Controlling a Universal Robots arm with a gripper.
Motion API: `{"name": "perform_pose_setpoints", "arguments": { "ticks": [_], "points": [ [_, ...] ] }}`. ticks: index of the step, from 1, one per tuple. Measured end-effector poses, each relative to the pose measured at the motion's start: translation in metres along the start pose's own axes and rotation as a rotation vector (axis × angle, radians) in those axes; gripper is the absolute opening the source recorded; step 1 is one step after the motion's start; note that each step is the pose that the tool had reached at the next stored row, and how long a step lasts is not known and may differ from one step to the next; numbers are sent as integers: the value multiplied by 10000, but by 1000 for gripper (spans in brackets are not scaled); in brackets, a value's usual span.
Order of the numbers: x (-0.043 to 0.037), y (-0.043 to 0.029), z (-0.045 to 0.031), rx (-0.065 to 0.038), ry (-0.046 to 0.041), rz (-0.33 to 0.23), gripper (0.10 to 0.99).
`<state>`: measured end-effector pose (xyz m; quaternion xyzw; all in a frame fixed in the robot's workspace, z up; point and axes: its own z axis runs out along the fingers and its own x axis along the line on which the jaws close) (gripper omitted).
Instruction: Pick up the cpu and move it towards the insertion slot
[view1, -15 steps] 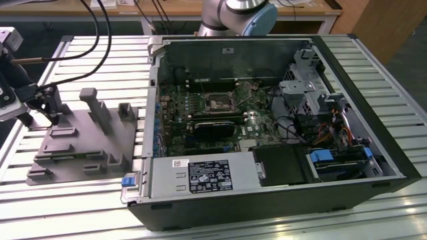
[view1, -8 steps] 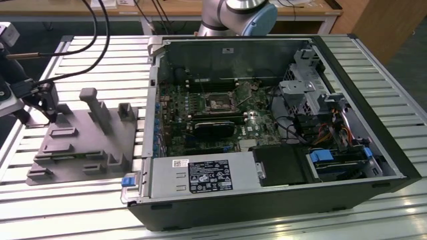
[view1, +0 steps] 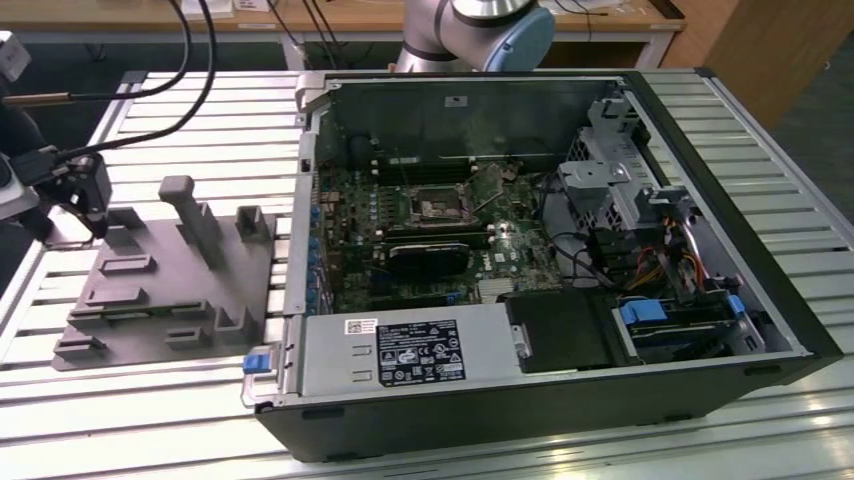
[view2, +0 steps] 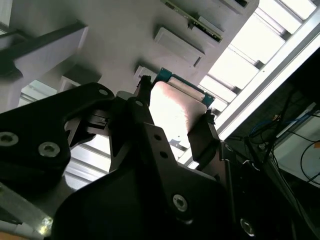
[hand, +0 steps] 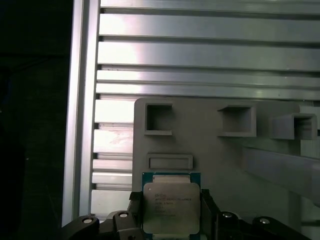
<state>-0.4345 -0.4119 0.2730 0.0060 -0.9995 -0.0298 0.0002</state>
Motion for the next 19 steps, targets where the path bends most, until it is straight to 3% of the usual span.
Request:
{"name": "perform_pose_setpoints", "arguments": {
  "ticks": [19],
  "points": [
    [0, 8, -129, -3, -1, 0, 545]
  ]
}}
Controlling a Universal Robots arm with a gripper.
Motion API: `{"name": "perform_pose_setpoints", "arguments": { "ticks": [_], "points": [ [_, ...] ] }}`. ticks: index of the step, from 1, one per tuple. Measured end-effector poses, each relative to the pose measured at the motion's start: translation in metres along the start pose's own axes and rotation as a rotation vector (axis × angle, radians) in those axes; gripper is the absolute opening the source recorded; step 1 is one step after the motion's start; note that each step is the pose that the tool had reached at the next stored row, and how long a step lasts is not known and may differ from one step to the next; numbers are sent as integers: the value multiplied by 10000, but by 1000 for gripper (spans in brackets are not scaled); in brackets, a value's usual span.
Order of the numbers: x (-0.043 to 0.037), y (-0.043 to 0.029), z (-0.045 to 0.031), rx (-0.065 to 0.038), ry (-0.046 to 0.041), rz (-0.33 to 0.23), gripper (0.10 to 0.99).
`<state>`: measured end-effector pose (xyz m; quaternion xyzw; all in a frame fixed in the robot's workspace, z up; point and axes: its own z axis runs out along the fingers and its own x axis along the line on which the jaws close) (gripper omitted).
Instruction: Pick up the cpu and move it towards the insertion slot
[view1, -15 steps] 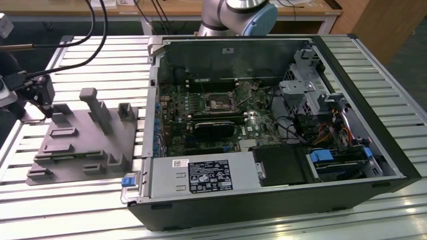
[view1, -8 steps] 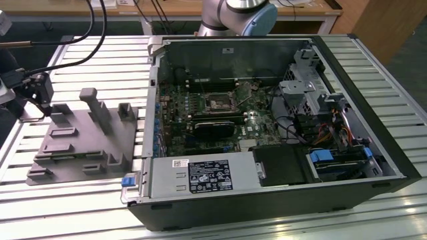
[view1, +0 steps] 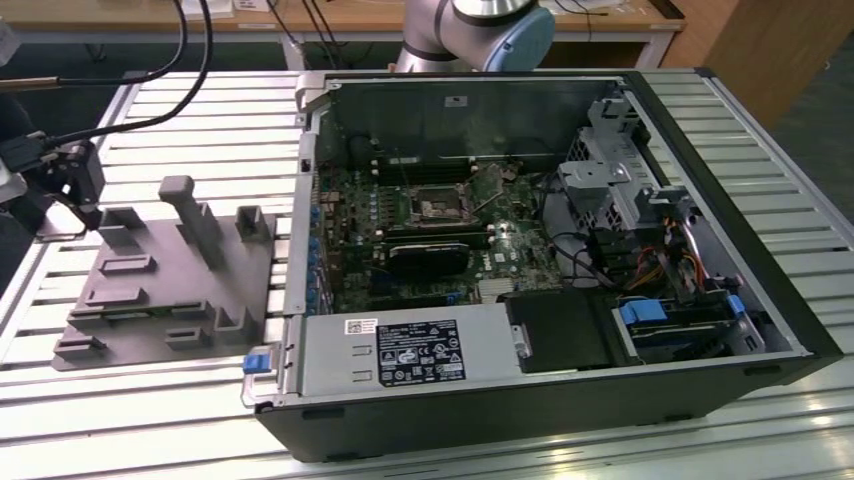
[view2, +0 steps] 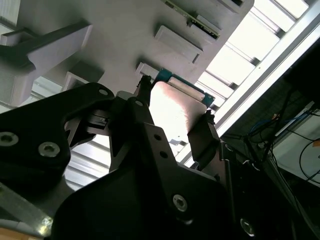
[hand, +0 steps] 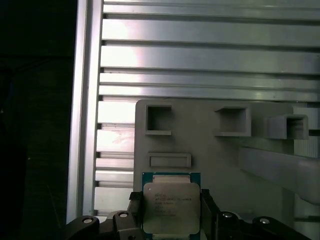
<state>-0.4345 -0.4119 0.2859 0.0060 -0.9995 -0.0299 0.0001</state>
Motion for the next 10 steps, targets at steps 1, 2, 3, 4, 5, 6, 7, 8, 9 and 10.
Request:
{"name": "perform_pose_setpoints", "arguments": {
  "ticks": [1, 2, 3, 4, 5, 6, 7, 8, 9, 10],
  "points": [
    [0, 0, -7, -1, 0, 0, 545],
    [0, 1, -14, -2, 0, 0, 545],
    [0, 2, -23, -3, 0, 0, 545],
    [0, 2, -32, -4, 1, 0, 545],
    [0, 2, -40, -5, -1, -1, 545],
    [0, 3, -50, -7, 0, 0, 545],
    [0, 4, -60, -8, 0, 0, 545],
    [0, 4, -69, -8, 1, 0, 545],
    [0, 5, -77, -10, 0, 0, 545],
    [0, 5, -87, -11, 1, 0, 545]
  ]
}}
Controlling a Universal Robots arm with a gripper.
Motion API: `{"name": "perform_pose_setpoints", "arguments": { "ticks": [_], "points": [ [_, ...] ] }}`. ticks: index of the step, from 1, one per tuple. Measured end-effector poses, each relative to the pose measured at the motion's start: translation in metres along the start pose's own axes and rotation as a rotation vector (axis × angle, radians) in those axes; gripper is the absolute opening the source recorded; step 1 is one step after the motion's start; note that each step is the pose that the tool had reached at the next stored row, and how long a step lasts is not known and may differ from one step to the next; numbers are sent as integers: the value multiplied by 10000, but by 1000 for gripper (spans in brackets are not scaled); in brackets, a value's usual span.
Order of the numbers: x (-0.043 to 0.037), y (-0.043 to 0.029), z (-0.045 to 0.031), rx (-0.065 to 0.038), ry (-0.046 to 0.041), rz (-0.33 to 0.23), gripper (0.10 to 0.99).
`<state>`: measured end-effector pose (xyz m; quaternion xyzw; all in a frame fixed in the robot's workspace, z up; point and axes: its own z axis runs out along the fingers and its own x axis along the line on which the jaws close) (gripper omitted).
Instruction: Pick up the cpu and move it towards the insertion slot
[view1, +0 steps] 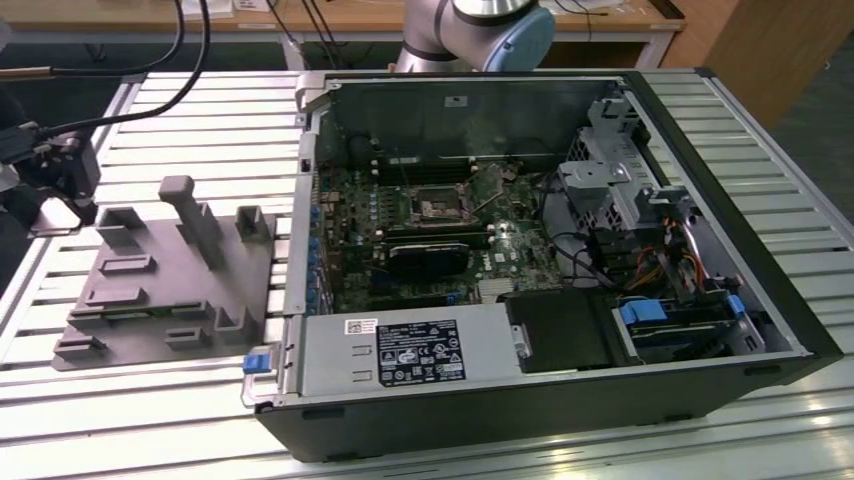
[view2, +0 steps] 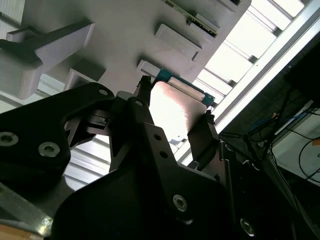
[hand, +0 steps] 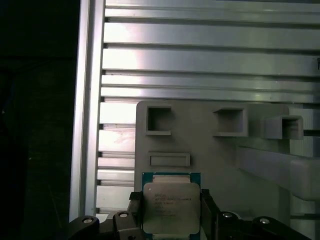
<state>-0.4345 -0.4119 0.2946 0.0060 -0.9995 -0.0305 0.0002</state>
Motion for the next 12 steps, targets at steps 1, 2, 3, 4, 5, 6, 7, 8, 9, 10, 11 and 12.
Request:
{"name": "perform_pose_setpoints", "arguments": {
  "ticks": [1, 2, 3, 4, 5, 6, 7, 8, 9, 10, 11, 12],
  "points": [
    [0, 0, -7, -1, -1, -1, 545],
    [0, 1, -15, -2, -1, -1, 545],
    [0, 1, -22, -3, -1, -1, 545],
    [0, 2, -29, -3, -1, 0, 545],
    [0, 2, -36, -4, -1, -1, 545],
    [0, 2, -41, -5, -2, 0, 545],
    [0, 3, -48, -5, -1, -1, 545],
    [0, 3, -55, -6, -1, -1, 545],
    [0, 4, -62, -7, -1, -1, 545],
    [0, 4, -68, -7, -2, -1, 545],
    [0, 4, -76, -8, -1, -1, 545],
    [0, 5, -85, -9, -2, 0, 545]
  ]
}}
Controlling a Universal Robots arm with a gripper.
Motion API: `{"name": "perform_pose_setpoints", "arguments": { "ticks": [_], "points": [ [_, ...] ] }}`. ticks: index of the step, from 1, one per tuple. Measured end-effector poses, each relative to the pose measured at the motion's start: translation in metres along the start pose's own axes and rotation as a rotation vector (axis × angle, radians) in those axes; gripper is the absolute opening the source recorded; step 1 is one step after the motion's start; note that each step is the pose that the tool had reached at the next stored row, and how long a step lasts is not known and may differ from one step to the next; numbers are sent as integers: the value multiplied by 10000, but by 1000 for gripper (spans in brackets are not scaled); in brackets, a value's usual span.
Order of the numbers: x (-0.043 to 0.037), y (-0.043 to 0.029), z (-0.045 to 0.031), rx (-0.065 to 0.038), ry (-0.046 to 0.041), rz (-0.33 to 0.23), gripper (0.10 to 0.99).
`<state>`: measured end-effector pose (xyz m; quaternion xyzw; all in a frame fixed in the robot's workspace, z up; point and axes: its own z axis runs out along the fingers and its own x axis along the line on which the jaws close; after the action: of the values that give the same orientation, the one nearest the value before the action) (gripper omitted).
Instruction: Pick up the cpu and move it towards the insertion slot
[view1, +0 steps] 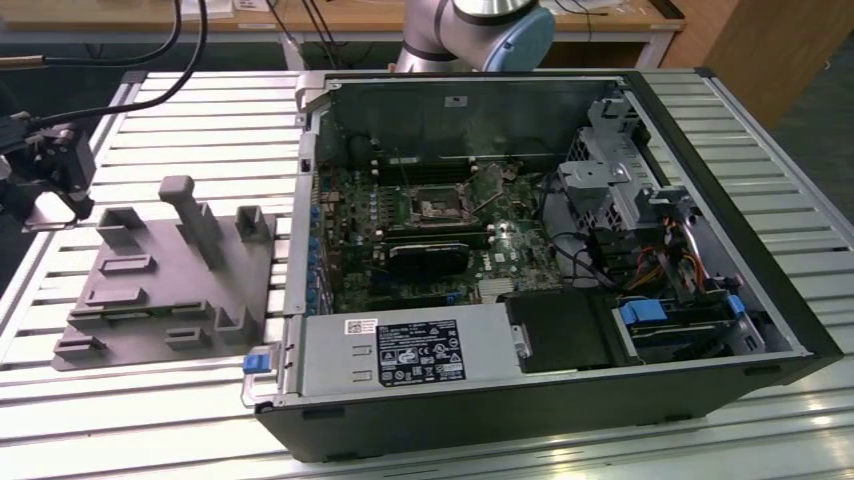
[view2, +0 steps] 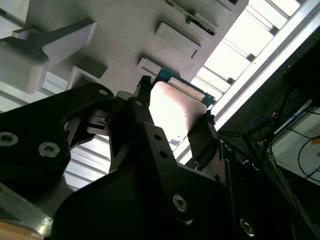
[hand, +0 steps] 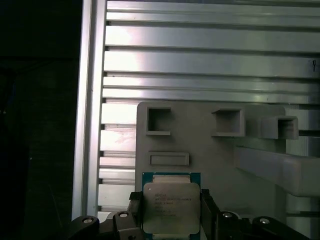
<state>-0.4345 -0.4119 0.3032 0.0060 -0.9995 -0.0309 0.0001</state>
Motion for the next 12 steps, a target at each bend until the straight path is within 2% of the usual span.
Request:
{"name": "perform_pose_setpoints", "arguments": {
  "ticks": [12],
  "points": [
    [0, 6, -93, -21, 0, 0, 545]
  ]
}}
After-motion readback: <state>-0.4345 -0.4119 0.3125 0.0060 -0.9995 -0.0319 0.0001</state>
